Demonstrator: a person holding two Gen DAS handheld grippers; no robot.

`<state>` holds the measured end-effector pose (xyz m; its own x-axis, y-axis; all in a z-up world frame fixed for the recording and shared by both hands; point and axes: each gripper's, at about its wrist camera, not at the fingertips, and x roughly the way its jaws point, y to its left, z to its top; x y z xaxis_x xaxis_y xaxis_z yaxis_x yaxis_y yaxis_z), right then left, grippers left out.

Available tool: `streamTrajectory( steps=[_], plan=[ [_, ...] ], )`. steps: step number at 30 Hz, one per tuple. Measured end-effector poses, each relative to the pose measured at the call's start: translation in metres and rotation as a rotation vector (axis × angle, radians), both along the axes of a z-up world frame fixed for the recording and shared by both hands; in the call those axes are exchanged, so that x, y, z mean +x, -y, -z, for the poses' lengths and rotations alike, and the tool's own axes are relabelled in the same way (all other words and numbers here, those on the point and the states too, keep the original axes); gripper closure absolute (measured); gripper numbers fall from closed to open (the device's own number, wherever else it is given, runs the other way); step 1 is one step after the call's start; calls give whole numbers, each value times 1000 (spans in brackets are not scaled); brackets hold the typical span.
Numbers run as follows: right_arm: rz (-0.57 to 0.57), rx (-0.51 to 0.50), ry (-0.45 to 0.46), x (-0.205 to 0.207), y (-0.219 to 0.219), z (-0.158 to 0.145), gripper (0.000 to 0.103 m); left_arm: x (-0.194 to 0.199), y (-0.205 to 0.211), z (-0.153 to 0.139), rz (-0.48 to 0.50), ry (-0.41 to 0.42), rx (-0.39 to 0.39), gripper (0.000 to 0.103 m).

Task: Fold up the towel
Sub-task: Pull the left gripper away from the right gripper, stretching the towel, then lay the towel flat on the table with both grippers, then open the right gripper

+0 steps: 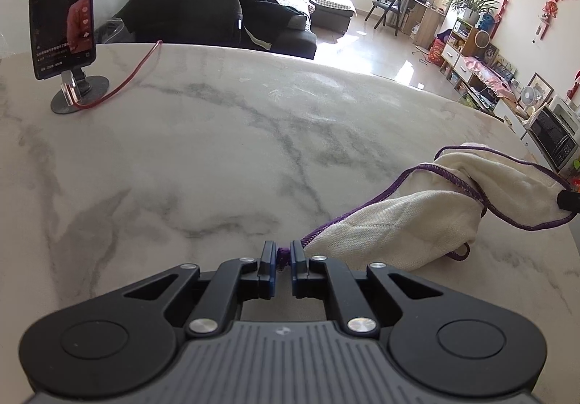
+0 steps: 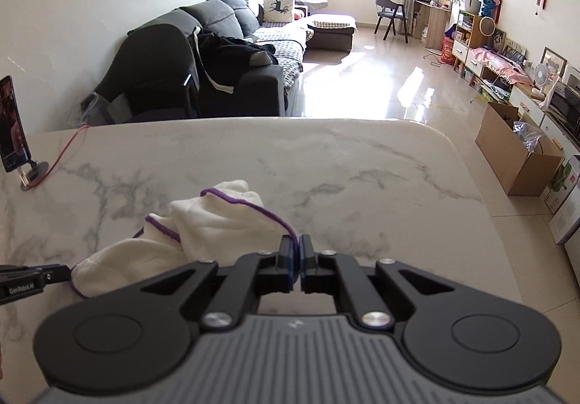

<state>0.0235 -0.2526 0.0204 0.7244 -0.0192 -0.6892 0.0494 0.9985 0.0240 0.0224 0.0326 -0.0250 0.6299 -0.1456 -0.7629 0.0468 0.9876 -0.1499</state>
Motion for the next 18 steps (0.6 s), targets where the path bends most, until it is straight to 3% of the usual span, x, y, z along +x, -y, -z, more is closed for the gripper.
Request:
streamTrajectory(
  steps=[5,18],
  plan=[
    [42,-73,-14,14,8,9,100,8,-3,0,-12,10,23,96],
    [103,-96,-75,40,34,35,100,39,-15,-2,-58,16,74,96]
  ],
)
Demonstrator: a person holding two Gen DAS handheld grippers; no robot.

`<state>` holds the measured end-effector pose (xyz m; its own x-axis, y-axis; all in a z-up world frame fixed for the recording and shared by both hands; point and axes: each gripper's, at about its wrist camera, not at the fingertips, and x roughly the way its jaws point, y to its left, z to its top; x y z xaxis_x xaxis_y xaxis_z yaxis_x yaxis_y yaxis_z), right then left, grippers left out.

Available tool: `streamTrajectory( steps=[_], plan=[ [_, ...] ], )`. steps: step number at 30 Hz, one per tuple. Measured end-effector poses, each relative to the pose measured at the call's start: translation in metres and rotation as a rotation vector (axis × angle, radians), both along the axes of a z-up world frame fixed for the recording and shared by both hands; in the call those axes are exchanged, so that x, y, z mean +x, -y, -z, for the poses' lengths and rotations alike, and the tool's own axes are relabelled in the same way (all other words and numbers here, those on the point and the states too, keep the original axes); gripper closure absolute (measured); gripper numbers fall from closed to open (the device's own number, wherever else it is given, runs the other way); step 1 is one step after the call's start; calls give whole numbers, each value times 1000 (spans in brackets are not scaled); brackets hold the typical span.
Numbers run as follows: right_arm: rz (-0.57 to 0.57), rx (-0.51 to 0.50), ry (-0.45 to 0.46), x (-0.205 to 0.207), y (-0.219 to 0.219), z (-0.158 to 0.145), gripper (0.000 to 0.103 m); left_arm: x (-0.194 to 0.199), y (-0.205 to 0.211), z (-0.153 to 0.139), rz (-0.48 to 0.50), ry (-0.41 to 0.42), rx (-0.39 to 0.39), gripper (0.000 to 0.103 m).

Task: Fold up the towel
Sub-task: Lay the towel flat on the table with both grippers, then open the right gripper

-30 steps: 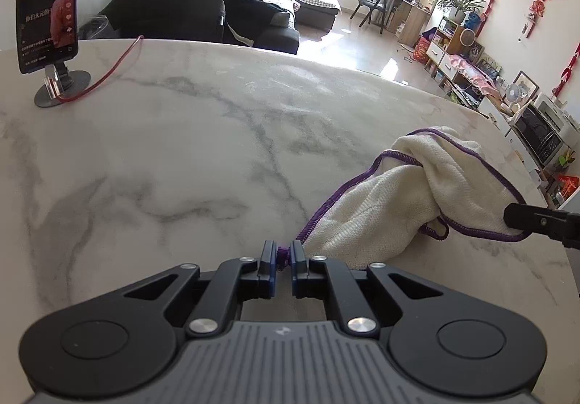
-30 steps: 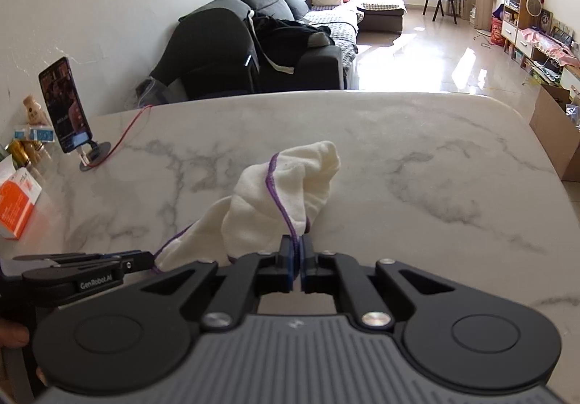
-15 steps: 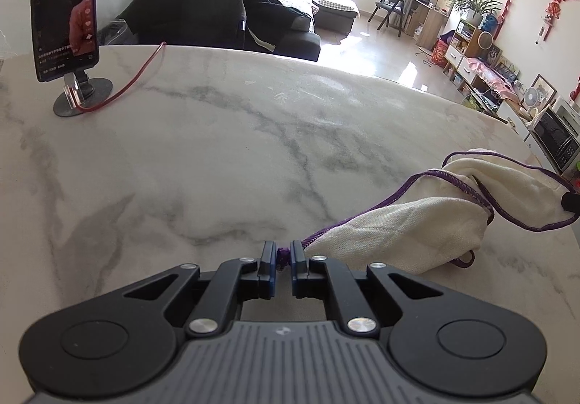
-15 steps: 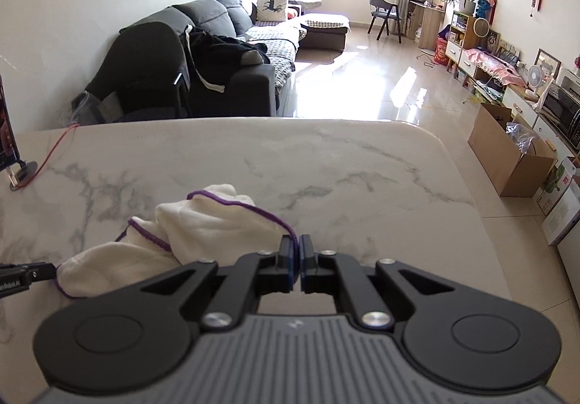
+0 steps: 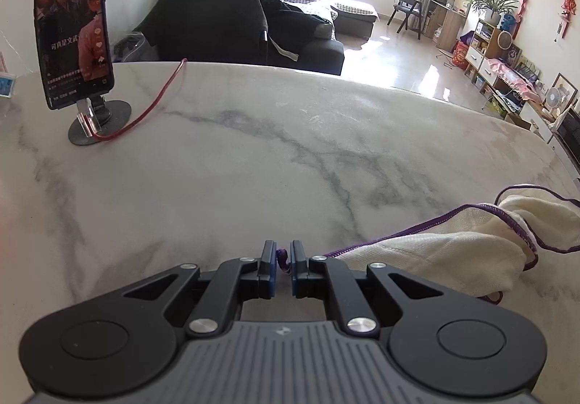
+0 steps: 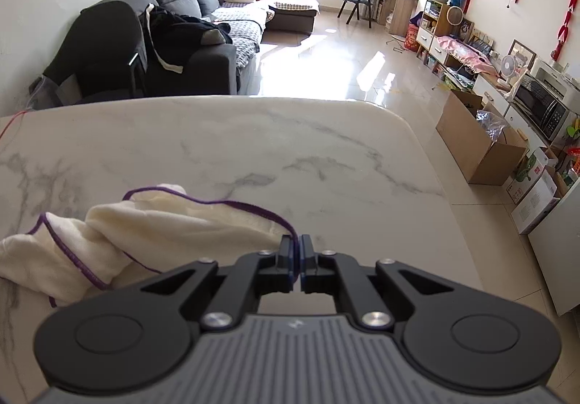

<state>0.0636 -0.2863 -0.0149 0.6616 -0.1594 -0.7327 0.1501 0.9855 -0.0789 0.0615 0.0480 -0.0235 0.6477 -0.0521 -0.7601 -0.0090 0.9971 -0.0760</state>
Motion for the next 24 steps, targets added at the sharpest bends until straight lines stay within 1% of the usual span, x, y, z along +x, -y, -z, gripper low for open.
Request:
streamTrajectory(
  steps=[4,6,11,13,14,19,21,22,24],
  plan=[
    [2,1,-15,5,2,6,100,5,-2,-5,-11,3,-7,95],
    [3,0,-22,7,1,8,100,5,-2,-12,0,12,-46,93],
    [-1,16,-29,6,3,11,100,8,5,-24,63,-20,-200,90],
    [-4,21,-29,5,3,11,99,10,12,-27,86,-44,-257,83],
    [-6,23,-29,5,3,11,99,11,18,-28,96,-58,-281,77],
    [-12,29,-29,7,3,12,99,21,44,-29,137,-141,-372,74],
    [-15,33,-31,7,3,13,99,25,51,-28,136,-167,-414,64],
    [-16,34,-31,7,3,13,99,26,53,-27,132,-171,-436,62],
    [-18,38,-32,7,3,14,99,29,57,-27,124,-179,-481,53]
  ],
)
